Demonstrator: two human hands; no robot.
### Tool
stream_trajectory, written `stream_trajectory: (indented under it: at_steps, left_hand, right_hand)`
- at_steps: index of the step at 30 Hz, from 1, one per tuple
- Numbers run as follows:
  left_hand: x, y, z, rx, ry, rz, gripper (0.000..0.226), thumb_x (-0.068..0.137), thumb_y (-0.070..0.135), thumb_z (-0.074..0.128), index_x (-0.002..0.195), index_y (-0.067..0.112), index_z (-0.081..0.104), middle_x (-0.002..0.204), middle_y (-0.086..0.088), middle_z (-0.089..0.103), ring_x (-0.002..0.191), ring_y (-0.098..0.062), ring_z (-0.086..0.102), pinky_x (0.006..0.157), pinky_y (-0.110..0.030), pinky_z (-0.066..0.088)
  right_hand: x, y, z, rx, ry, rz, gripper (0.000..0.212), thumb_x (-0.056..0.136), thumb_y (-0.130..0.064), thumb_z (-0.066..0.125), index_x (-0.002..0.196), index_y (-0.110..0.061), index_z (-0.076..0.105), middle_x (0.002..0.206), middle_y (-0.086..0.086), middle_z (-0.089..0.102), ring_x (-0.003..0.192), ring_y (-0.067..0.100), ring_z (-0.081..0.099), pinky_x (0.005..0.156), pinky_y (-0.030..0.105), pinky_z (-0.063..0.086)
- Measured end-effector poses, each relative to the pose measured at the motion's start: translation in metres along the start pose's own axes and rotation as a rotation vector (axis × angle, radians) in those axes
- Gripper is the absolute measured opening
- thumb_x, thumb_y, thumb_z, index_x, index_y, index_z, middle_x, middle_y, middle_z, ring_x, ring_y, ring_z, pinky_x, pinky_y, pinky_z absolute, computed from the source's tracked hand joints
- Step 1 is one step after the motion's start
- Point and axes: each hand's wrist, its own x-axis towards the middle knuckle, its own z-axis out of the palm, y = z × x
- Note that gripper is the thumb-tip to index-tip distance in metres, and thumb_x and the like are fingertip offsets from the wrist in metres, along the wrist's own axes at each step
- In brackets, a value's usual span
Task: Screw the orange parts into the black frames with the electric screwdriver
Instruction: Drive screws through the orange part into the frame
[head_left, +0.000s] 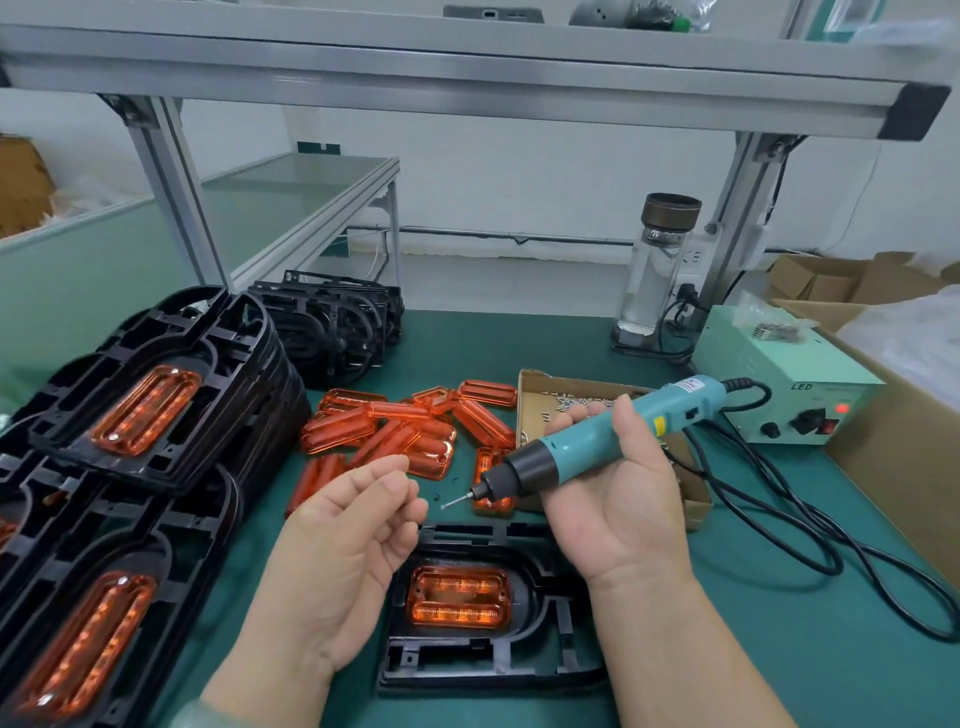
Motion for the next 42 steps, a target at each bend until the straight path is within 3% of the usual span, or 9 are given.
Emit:
stream_trajectory:
  at_steps: [3, 7, 11, 14, 17, 20, 27, 35, 42]
  left_hand:
    - [0.000, 0.000, 0.000, 0.015, 0.024, 0.044, 0.020, 0.065, 0.010, 0.064, 0.085, 0.011, 0.069, 0.066, -0.003, 0.066, 0.057, -0.010, 0.063, 0.049, -0.016, 0.051]
    - [-0.002, -0.001, 0.001, 0.061, 0.035, 0.111, 0.016, 0.069, 0.006, 0.064, 0.081, 0.014, 0.071, 0.069, -0.003, 0.066, 0.061, -0.011, 0.064, 0.053, -0.017, 0.053]
    - [-0.004, -0.001, 0.002, 0.069, 0.062, 0.133, 0.027, 0.066, 0.007, 0.065, 0.093, 0.011, 0.068, 0.071, -0.004, 0.068, 0.063, -0.012, 0.065, 0.056, -0.018, 0.054]
    - [-0.005, -0.001, 0.002, 0.072, 0.058, 0.131, 0.017, 0.073, 0.005, 0.064, 0.089, 0.010, 0.066, 0.068, -0.003, 0.066, 0.061, -0.011, 0.064, 0.054, -0.017, 0.053]
    - [-0.006, -0.001, 0.002, 0.058, 0.064, 0.127, 0.016, 0.084, -0.003, 0.057, 0.087, 0.011, 0.063, 0.067, -0.003, 0.063, 0.059, -0.010, 0.062, 0.053, -0.017, 0.052]
    - [-0.007, 0.000, 0.003, 0.057, 0.054, 0.122, 0.018, 0.080, -0.002, 0.059, 0.091, 0.011, 0.063, 0.069, -0.003, 0.065, 0.061, -0.011, 0.063, 0.055, -0.017, 0.053]
    - [-0.007, -0.002, 0.004, 0.117, -0.002, 0.001, 0.016, 0.071, 0.025, 0.062, 0.079, 0.013, 0.068, 0.069, -0.003, 0.067, 0.058, -0.009, 0.062, 0.046, -0.016, 0.049]
    - [-0.012, 0.002, 0.004, -0.060, -0.191, -0.224, 0.018, 0.073, 0.017, 0.060, 0.069, 0.017, 0.077, 0.071, -0.008, 0.069, 0.058, -0.013, 0.066, 0.045, -0.018, 0.051]
    - [-0.013, 0.002, 0.006, -0.160, -0.198, -0.337, 0.015, 0.072, 0.015, 0.062, 0.070, 0.016, 0.076, 0.068, -0.006, 0.066, 0.054, -0.013, 0.063, 0.043, -0.017, 0.050]
  right_hand:
    - [0.001, 0.002, -0.002, -0.007, -0.004, 0.002, 0.004, 0.095, -0.012, 0.055, 0.095, -0.013, 0.051, 0.074, 0.006, 0.060, 0.060, 0.014, 0.060, 0.061, 0.029, 0.055]
    - [0.001, 0.002, -0.001, 0.042, -0.010, 0.014, 0.024, 0.085, 0.000, 0.058, 0.103, -0.016, 0.056, 0.074, 0.008, 0.061, 0.064, 0.016, 0.060, 0.068, 0.029, 0.054]
    - [-0.002, 0.002, 0.000, 0.068, 0.002, 0.046, 0.025, 0.071, -0.012, 0.072, 0.093, -0.012, 0.060, 0.064, 0.002, 0.056, 0.050, 0.012, 0.055, 0.053, 0.022, 0.052]
    - [-0.003, 0.002, 0.000, 0.049, 0.010, 0.039, 0.026, 0.068, -0.025, 0.073, 0.090, -0.015, 0.063, 0.060, -0.002, 0.052, 0.044, 0.009, 0.051, 0.045, 0.020, 0.049]
    - [-0.002, 0.002, -0.001, 0.071, -0.009, 0.027, 0.025, 0.070, -0.028, 0.072, 0.091, -0.017, 0.065, 0.063, -0.004, 0.053, 0.048, 0.009, 0.053, 0.048, 0.021, 0.050]
    - [0.000, -0.001, -0.001, 0.101, -0.016, -0.010, 0.025, 0.069, -0.029, 0.072, 0.092, -0.020, 0.067, 0.067, -0.004, 0.055, 0.054, 0.009, 0.055, 0.056, 0.024, 0.054]
    - [0.001, -0.008, -0.001, 0.165, -0.046, -0.072, 0.023, 0.069, -0.028, 0.073, 0.090, -0.020, 0.067, 0.069, -0.004, 0.056, 0.056, 0.009, 0.055, 0.061, 0.022, 0.054]
    - [-0.002, -0.008, -0.001, 0.158, -0.098, -0.081, 0.016, 0.076, -0.026, 0.067, 0.091, -0.020, 0.064, 0.067, -0.007, 0.052, 0.051, 0.008, 0.054, 0.056, 0.022, 0.051]
    - [-0.007, -0.007, 0.000, 0.149, -0.162, -0.070, 0.012, 0.081, -0.027, 0.063, 0.091, -0.020, 0.064, 0.067, -0.008, 0.051, 0.052, 0.007, 0.052, 0.056, 0.022, 0.051]
